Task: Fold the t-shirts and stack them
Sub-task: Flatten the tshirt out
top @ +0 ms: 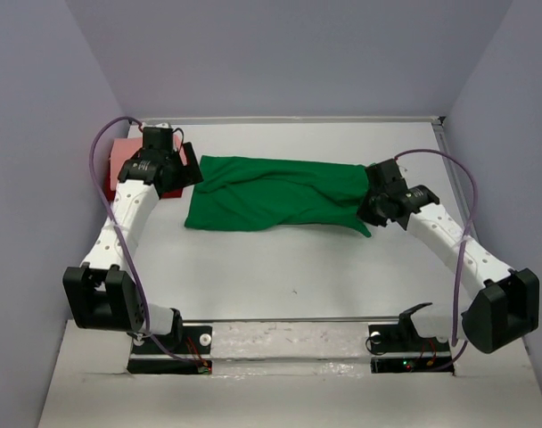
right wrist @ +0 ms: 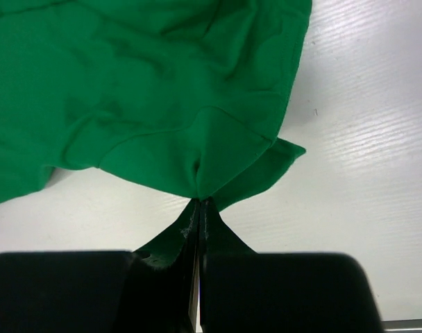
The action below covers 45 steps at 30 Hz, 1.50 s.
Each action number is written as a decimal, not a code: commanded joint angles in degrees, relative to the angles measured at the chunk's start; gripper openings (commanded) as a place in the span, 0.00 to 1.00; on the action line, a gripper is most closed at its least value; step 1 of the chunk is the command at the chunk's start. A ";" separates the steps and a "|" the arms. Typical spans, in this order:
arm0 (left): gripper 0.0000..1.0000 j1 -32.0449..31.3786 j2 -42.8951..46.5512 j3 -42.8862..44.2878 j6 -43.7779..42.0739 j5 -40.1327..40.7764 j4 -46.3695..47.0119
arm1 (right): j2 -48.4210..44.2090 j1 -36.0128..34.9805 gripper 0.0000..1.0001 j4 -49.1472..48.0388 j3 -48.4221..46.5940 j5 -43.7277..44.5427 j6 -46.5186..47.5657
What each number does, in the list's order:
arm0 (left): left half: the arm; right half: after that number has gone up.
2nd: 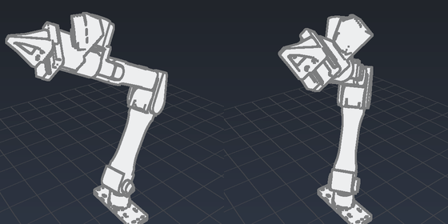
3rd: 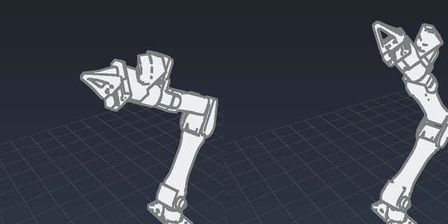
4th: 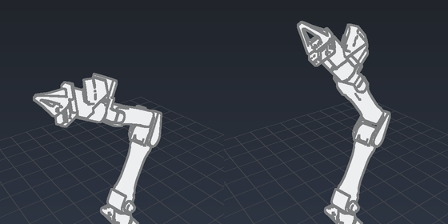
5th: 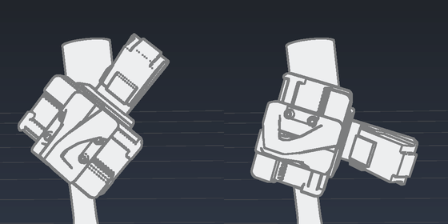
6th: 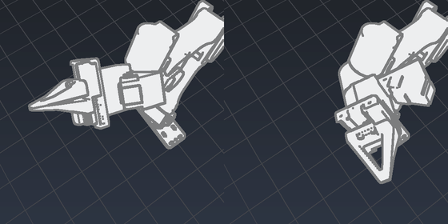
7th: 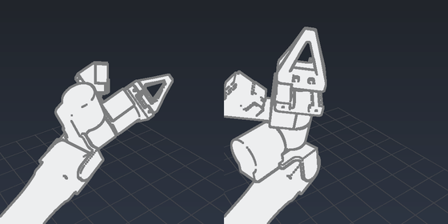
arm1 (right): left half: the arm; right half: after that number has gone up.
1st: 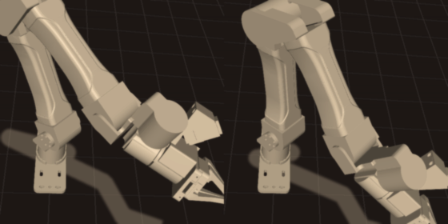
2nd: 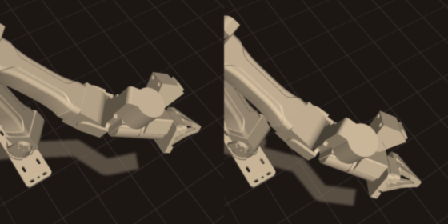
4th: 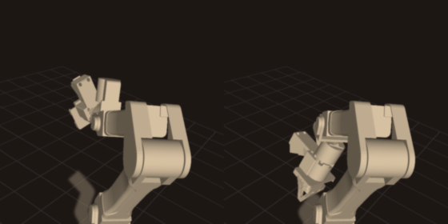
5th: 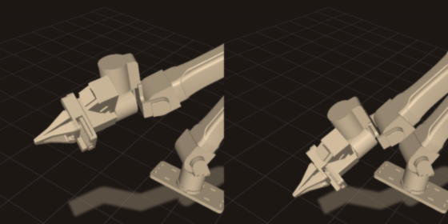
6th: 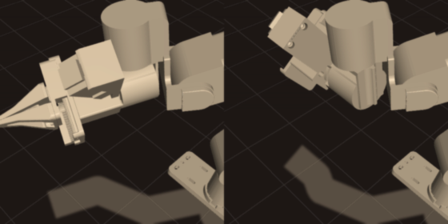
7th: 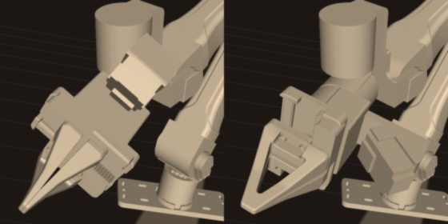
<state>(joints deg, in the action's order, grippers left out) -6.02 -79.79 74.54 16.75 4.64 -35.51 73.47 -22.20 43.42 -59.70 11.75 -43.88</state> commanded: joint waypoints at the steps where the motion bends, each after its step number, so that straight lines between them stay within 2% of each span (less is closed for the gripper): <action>1: 0.99 -0.39 2.80 -0.10 -1.64 2.38 -0.53 | -2.37 -0.13 0.00 3.16 -5.51 2.58 0.81; 9: 0.99 -1.71 2.53 -0.10 -1.55 3.26 -1.14 | -3.24 -0.13 0.00 6.06 -7.27 -1.81 -1.03; 22: 0.99 -2.76 0.34 2.80 -1.37 3.18 -1.50 | -13.18 -0.13 0.01 5.36 2.04 -6.47 -7.72; 24: 0.99 -3.03 0.16 2.89 -1.37 3.00 -1.32 | -12.48 -0.13 0.06 5.89 2.13 -6.30 -7.71; 26: 0.99 -3.47 -0.10 3.06 -1.11 3.00 -1.23 | -10.55 -0.13 0.20 5.80 1.87 -6.83 -7.27; 27: 0.99 -3.56 -0.19 3.06 -1.11 3.09 -1.32 | -9.85 -0.13 0.38 5.45 1.70 -6.83 -6.93; 29: 0.99 -3.82 -0.10 3.41 -1.20 3.00 -1.41 | -7.65 -0.13 0.44 5.53 0.03 -5.43 -6.14; 30: 0.99 -3.91 -0.02 3.50 -1.28 3.00 -1.41 | -7.03 -0.13 0.58 5.45 -1.63 -2.37 -5.26; 32: 0.99 -3.91 -0.19 3.77 -1.37 3.09 -1.58 | -4.93 -0.13 0.69 6.06 -3.12 2.29 -3.50; 33: 0.99 -4.00 -0.28 4.03 -1.63 3.09 -1.67 | -1.79 -0.13 0.74 6.67 -6.79 4.32 -1.32; 35: 0.99 -4.00 -0.54 4.47 -1.90 3.18 -1.76 | 4.01 3.02 0.77 6.59 -12.26 5.75 2.46; 39: 0.99 -4.00 -0.72 5.26 -1.99 2.12 -1.85 | 8.09 4.62 0.72 9.13 -17.20 5.75 3.46; 41: 0.99 -4.17 -0.55 5.52 -1.99 2.21 -2.11 | 2.23 4.62 0.71 5.56 -9.94 -4.14 -1.00; 42: 0.99 -4.09 -0.28 5.26 -2.07 2.04 -1.94 | -0.93 4.62 0.70 3.88 -1.12 -6.63 -2.34; 43: 0.99 -4.09 0.24 5.09 -1.90 1.77 -1.59 | -7.31 4.62 0.69 1.69 3.41 -8.74 -3.14; 45: 0.99 -4.26 0.33 4.30 -1.64 1.16 -0.79 | -12.63 3.75 0.65 0.09 10.28 -9.99 -6.38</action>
<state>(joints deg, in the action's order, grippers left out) -9.78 -80.82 77.43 15.66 7.20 -37.10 72.95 -17.32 44.58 -61.39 8.36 -44.69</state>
